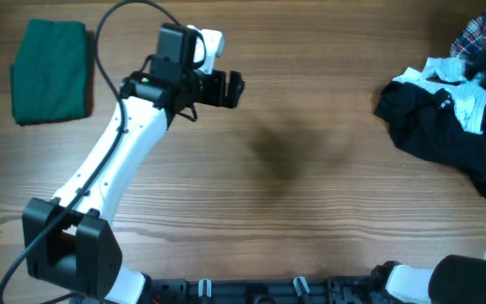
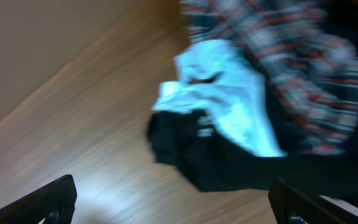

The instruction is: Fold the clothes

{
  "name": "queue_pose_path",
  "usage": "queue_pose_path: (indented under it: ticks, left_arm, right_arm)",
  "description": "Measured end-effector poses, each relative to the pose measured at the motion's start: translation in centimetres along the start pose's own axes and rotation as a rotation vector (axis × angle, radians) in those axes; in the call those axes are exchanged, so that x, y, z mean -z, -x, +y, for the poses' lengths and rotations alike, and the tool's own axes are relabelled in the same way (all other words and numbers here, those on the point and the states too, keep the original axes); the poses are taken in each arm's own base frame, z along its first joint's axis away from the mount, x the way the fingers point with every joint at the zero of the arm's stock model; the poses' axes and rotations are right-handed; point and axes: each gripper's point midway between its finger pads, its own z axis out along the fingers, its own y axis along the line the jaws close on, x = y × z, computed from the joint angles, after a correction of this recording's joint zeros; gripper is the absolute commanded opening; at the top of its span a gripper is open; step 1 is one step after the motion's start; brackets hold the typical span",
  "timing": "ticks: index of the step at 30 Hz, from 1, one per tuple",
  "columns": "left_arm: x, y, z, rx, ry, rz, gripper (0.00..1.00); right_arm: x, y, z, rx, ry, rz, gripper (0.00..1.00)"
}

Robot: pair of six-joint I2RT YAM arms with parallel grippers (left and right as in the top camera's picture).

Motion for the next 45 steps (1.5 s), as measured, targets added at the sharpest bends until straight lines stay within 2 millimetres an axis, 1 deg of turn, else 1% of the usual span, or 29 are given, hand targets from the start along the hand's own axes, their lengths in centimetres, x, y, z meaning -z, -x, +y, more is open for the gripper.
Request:
queue_pose_path:
  ticks: [1,2,5,8,14,17,21,27,32,34,37,38,39,40,41,43,44,45]
  left_arm:
    - [-0.1,-0.1,-0.3,-0.005,-0.006,0.002,1.0]
    - [-0.1,-0.1,-0.5,-0.008,-0.01,0.003,1.0]
    - [-0.1,-0.1,-0.6,-0.008,-0.01,0.005,1.0]
    - [-0.1,-0.2,-0.6,-0.007,-0.01,0.008,1.0]
    - [-0.1,-0.3,-0.5,-0.006,-0.01,0.012,1.0]
    - [-0.1,-0.6,-0.5,-0.004,-0.008,0.022,1.0]
    - [-0.1,-0.6,-0.5,-0.003,-0.008,0.024,1.0]
    - [-0.1,-0.6,-0.5,-0.003,-0.008,0.025,1.0]
    - [-0.1,-0.7,-0.5,-0.003,-0.008,0.026,1.0]
    - [-0.1,-0.7,-0.5,-0.003,-0.008,0.026,1.0]
    - [-0.1,-0.6,-0.5,-0.003,-0.008,0.025,1.0]
    - [-0.1,-0.6,-0.5,-0.003,-0.008,0.025,1.0]
    - [-0.1,-0.7,-0.5,-0.003,-0.008,0.026,1.0]
    - [-0.1,-0.6,-0.5,-0.003,-0.008,0.025,1.0]
    - [-0.1,-0.7,-0.5,-0.003,-0.008,0.026,1.0]
    - [-0.1,-0.6,-0.5,-0.003,-0.008,0.025,1.0]
    - [-0.1,-0.6,-0.5,-0.003,-0.008,0.025,1.0]
    - [-0.1,-0.7,-0.5,-0.003,-0.008,0.026,1.0]
  right_arm:
    - [-0.1,0.3,-1.5,-0.037,-0.024,-0.002,1.0]
    - [-0.2,0.4,-2.7,-0.066,-0.042,0.001,1.0]
    - [-0.8,0.2,-6.9,-0.175,-0.108,0.031,1.0]
    - [-1.6,-0.6,-9.7,-0.248,-0.152,0.082,0.99]
    - [-4.6,-2.7,-14.0,-0.394,-0.209,0.2,0.99]
    - [-6.0,-3.5,-15.3,-0.437,-0.221,0.243,0.99]
    - [-7.3,-3.5,-15.8,-0.45,-0.22,0.251,0.98]
    - [-8.7,-2.1,-16.4,-0.439,-0.212,0.199,0.98]
    - [-9.9,-1.8,-16.7,-0.436,-0.201,0.189,0.97]
    - [-10.6,-1.4,-16.6,-0.435,-0.178,0.179,0.96]
    - [-11.8,-1.8,-16.5,-0.438,-0.156,0.187,0.95]
    - [-11.9,-1.9,-16.4,-0.437,-0.152,0.19,0.93]
    - [-12.8,-2.5,-16.4,-0.437,-0.147,0.203,0.91]
    - [-13.4,-2.8,-16.3,-0.434,-0.142,0.207,0.88]
    - [-14.1,-3.0,-16.2,-0.428,-0.138,0.209,0.82]
    - [-15.2,-3.5,-15.8,-0.421,-0.125,0.216,0.66]
    - [-15.7,-3.8,-15.4,-0.414,-0.116,0.221,0.54]
    - [-16.0,-3.9,-15.2,-0.412,-0.112,0.224,0.48]
